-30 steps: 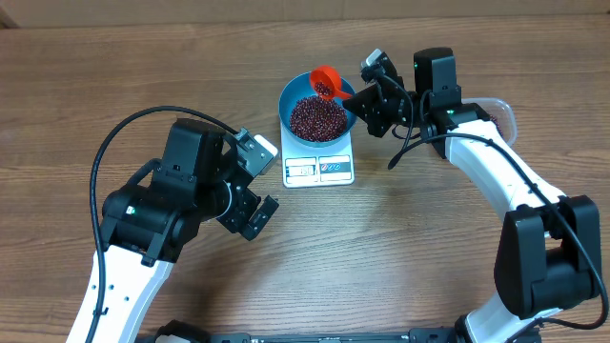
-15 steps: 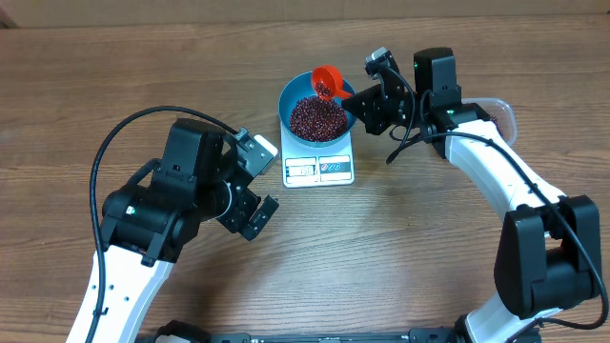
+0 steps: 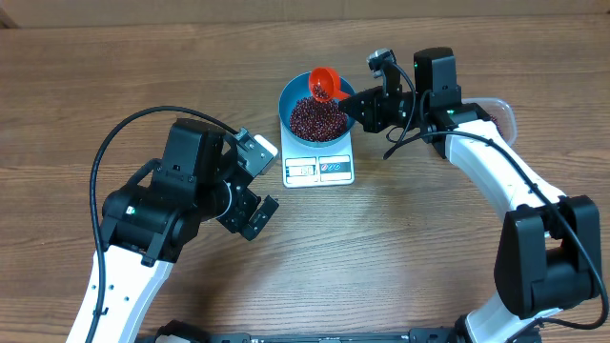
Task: Scoop item into bowl and weigh 150g on scale
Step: 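Tilt the scoop further to shake remaining beans into the bowl, then carry the empty red scoop right past the bean tub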
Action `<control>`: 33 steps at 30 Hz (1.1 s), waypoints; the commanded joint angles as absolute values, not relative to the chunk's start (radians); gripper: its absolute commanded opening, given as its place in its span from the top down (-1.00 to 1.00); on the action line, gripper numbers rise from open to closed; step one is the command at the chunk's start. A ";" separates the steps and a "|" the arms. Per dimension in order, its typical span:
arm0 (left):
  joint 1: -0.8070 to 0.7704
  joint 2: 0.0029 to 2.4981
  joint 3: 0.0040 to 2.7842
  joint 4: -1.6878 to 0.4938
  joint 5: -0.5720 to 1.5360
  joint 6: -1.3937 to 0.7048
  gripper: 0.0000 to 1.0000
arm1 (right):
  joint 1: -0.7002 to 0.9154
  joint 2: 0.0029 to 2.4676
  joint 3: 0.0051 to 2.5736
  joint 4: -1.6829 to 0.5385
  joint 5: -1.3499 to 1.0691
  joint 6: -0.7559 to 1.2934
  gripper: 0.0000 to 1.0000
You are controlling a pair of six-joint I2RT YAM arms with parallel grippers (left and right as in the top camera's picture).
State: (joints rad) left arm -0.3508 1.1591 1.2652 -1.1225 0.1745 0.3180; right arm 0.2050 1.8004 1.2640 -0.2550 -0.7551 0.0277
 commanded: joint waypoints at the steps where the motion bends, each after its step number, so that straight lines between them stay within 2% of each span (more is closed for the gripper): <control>1: -0.347 1.158 1.285 -1.122 0.169 0.337 -0.99 | 0.173 1.801 1.276 -0.252 -0.778 0.061 0.93; 11: -0.347 1.158 1.285 -1.122 0.169 0.337 -0.99 | -0.021 1.801 1.276 -0.271 -0.919 0.105 0.93; 21: -0.347 1.158 1.285 -1.122 0.169 0.337 -0.99 | -0.355 1.801 1.276 -0.417 -0.921 0.096 0.93; 28: -0.347 1.158 1.285 -1.122 0.169 0.337 -0.99 | -0.489 1.782 1.276 -0.553 -0.907 -0.078 0.93; 33: -0.347 1.158 1.285 -1.122 0.169 0.337 -0.99 | -0.505 1.712 1.276 -0.672 -0.683 -0.194 0.93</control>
